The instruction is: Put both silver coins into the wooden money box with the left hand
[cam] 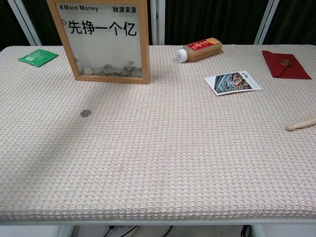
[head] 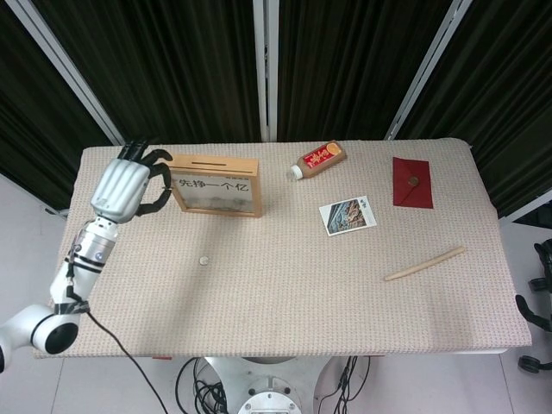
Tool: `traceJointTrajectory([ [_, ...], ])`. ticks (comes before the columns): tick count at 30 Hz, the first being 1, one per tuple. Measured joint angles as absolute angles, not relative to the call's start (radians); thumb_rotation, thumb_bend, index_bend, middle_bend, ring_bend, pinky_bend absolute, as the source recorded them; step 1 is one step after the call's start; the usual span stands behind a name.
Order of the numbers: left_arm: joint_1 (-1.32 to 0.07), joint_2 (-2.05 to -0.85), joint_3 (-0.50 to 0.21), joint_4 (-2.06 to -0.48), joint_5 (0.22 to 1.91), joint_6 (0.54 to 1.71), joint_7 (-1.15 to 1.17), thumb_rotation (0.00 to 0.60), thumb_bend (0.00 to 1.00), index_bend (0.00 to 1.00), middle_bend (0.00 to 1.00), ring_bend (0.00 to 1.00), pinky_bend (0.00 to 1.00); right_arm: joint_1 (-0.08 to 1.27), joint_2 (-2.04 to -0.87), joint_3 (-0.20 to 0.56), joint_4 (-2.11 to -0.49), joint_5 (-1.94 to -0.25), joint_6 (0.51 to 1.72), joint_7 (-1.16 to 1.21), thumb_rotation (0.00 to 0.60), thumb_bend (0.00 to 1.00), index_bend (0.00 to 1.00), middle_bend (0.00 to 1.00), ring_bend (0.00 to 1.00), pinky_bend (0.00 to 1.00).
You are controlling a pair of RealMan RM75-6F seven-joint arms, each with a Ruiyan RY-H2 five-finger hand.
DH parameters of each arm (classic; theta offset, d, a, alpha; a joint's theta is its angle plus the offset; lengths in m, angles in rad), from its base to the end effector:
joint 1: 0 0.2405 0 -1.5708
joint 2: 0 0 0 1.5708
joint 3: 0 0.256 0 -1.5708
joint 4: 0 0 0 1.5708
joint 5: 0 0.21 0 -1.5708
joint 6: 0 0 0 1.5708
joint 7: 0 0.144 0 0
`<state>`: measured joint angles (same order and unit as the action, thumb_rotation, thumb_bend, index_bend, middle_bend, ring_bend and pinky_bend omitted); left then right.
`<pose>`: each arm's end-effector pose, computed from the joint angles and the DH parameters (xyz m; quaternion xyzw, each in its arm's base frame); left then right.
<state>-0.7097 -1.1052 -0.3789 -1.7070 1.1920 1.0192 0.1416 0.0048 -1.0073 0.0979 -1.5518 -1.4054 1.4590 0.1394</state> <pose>-0.1161 0.3802 0.1560 -0.6737 -0.3076 -0.4879 0.4621 -0.3517 -0.1642 0.2140 0.5417 -0.4091 0.3547 0.6429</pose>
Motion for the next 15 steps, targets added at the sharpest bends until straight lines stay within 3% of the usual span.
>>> traceJointTrajectory([
  [7, -0.854, -1.122, -0.421, -1.649, 0.973, 0.834, 0.139, 0.6, 0.43, 0.62, 0.28, 0.08, 0.09, 0.003, -1.013, 0.091, -1.534, -1.401, 1.449, 0.156, 0.6, 0.25, 0.0, 0.0, 0.0, 0.0],
  [15, -0.964, -1.199, -0.431, -1.499, 0.828, 0.76, 0.14, 0.6, 0.43, 0.62, 0.28, 0.08, 0.08, 0.0, -1.014, 0.092, -1.503, -1.389, 1.439, 0.19, 0.6, 0.26, 0.0, 0.0, 0.0, 0.0],
])
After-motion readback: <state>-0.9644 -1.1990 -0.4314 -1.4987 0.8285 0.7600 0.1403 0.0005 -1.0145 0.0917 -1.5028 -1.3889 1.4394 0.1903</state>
